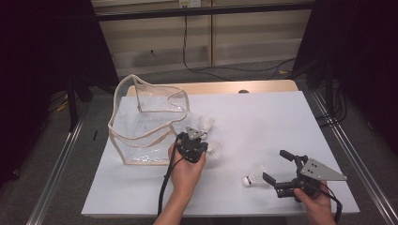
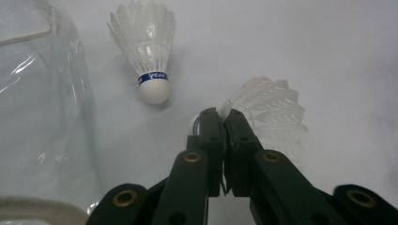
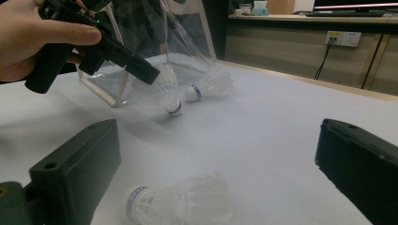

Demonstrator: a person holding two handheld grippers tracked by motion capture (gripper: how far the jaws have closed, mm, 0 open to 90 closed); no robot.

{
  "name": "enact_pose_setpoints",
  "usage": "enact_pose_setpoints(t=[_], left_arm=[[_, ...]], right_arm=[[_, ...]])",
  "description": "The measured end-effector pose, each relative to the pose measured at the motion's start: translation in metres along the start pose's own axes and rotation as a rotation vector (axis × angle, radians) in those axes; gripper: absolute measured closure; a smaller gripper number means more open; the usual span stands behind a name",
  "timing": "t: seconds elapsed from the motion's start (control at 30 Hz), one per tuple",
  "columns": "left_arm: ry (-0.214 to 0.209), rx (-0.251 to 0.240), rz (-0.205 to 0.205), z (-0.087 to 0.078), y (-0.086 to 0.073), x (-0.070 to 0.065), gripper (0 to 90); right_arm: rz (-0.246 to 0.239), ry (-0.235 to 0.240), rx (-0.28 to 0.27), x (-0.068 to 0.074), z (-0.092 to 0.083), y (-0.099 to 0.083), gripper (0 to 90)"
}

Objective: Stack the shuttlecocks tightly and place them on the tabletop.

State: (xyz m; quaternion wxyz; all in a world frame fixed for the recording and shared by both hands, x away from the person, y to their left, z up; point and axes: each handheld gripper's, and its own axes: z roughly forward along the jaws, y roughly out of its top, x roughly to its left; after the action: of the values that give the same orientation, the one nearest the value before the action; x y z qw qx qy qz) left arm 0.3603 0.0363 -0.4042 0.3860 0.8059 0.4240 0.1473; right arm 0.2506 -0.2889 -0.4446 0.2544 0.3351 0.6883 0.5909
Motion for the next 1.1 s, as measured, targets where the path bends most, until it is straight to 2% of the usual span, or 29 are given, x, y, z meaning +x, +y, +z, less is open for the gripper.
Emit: enact_pose_setpoints(t=[0.1,0.13,0.17,0.23,0.77,1.1], left_arm=[[-0.009,-0.008,0.024,0.002,0.001,-0.003,85.9],[-0.017,-0.016,0.013,0.003,0.001,-0.005,85.8],[-0.02,-0.023,0.032,0.004,0.002,-0.005,85.6],[-0.025,-0.028,0.043,0.006,0.002,-0.007,85.3],[-0.054,-0.08,0.093,0.023,0.018,-0.017,83.7],[-0.024,-0.104,0.143,0.026,0.02,-0.017,90.0]], right_arm=[[0.0,-0.001,0.002,0.0,0.0,0.0,0.0],[-0.003,-0.002,0.003,0.0,0.0,0.0,0.0],[-0.002,-0.002,0.003,0.0,0.0,0.0,0.0],[-0.005,-0.002,0.0,0.0,0.0,0.0,0.0],[0.001,0.001,-0.001,-0.001,-0.001,0.0,0.0],[0.004,0.003,-0.003,-0.001,-0.001,0.0,0.0]])
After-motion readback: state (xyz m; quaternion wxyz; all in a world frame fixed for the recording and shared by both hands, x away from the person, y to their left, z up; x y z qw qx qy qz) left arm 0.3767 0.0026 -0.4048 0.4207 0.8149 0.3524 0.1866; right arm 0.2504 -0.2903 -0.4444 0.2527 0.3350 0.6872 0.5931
